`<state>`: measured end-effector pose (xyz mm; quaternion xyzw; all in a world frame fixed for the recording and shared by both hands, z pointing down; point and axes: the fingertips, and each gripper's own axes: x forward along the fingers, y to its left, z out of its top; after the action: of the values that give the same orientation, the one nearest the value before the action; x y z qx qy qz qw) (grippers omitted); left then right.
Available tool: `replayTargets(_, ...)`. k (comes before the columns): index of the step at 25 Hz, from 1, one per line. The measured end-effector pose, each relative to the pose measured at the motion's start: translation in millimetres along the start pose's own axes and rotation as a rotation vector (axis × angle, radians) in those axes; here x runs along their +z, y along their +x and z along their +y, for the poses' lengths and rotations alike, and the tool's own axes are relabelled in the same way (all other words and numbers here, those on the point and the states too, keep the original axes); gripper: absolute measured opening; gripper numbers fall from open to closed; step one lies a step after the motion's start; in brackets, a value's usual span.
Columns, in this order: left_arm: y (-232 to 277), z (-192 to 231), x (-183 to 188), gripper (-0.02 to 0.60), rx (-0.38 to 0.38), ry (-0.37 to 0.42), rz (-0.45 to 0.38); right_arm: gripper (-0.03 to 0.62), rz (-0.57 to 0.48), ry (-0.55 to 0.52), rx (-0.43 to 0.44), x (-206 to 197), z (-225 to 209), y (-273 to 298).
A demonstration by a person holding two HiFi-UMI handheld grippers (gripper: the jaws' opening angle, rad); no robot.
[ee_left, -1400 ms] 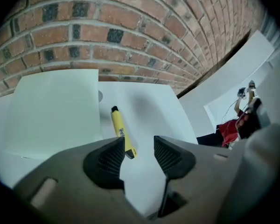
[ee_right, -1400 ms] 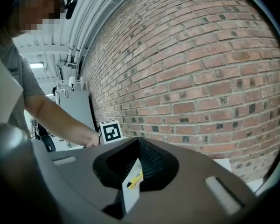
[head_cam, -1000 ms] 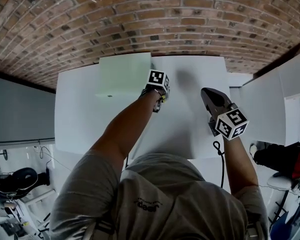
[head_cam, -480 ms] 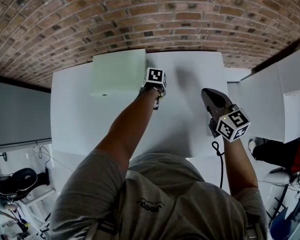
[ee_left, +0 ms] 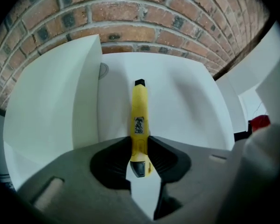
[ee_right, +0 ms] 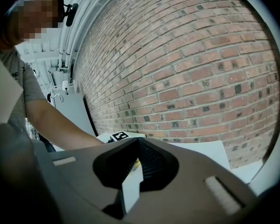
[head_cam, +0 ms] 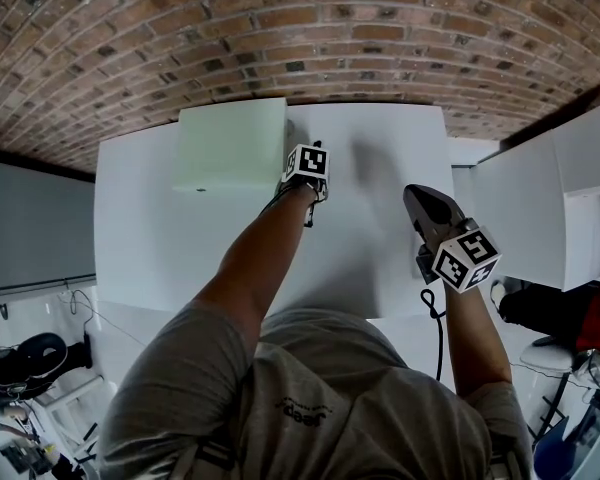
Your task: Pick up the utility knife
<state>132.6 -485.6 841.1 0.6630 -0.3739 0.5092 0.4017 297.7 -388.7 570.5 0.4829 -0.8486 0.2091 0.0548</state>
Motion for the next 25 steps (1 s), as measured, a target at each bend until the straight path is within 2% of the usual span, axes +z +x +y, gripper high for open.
replayTargets(5, -19.1, -20.8, -4.0, 0.112, -0.135, -0.071, -0.025, 0.011, 0.002, -0.006, -0.002, 3.7, 4.8, -2.9)
replayTargets(10, -55.0, -45.8, 17.4, 0.112, -0.254, -0.055, -0.118, 0.010, -0.012, -0.027, -0.007, 18.9, 10.9, -2.5)
replayTargets(17, -120.0, -49.1, 37.6, 0.112, -0.356, -0.024, -0.256, 0.011, -0.027, -0.068, -0.001, 42.3, 29.9, 4.2)
replayTargets(25, -200.8, -30.4, 49.2, 0.112, -0.442, -0.003, -0.421, 0.009, -0.048, -0.120, 0.007, 72.3, 48.9, 16.3)
